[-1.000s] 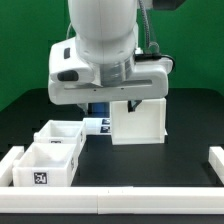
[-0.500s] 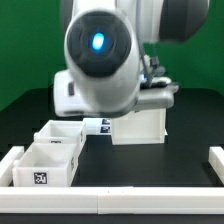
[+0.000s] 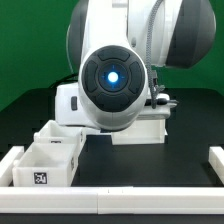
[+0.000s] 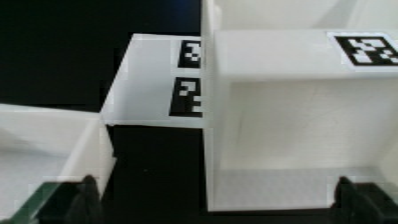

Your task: Assemble drawer

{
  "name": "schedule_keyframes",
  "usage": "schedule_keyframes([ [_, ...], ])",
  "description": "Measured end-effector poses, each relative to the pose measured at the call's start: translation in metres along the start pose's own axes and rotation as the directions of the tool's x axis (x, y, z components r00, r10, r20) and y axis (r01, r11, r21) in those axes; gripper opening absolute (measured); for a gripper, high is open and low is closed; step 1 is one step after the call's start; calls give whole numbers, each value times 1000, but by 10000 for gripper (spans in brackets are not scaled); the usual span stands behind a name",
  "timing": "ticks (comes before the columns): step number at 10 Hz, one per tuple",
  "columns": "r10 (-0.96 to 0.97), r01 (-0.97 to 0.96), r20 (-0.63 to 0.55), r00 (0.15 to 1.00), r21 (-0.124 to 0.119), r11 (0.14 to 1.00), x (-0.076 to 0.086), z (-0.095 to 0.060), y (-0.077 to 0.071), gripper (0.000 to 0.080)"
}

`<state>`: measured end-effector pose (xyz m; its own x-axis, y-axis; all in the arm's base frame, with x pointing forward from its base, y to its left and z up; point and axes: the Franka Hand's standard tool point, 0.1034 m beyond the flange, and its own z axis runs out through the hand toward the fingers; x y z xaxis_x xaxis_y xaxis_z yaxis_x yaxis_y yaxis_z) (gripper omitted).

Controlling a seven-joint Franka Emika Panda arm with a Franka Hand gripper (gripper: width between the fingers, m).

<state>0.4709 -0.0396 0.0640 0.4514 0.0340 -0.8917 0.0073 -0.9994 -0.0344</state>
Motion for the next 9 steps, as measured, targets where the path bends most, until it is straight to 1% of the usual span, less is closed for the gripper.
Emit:
schedule_keyframes([
  [1, -1, 1, 0, 1000, 0, 1000, 0, 1, 0, 649],
  [2, 3, -3, 15, 1000, -3, 1000, 0, 10, 2, 649],
  [3, 2, -2, 42, 999, -3, 1000, -2, 22, 0, 649],
  [4, 0, 1, 57, 998, -5, 1000, -2, 31, -2, 649],
  [7, -3, 4, 83, 997, -11, 1000, 0, 47, -7, 649],
  [8, -6, 7, 87, 996, -11, 1000, 1, 50, -7, 649],
  [9, -7, 8, 85, 996, -11, 1000, 1, 49, -7, 649],
])
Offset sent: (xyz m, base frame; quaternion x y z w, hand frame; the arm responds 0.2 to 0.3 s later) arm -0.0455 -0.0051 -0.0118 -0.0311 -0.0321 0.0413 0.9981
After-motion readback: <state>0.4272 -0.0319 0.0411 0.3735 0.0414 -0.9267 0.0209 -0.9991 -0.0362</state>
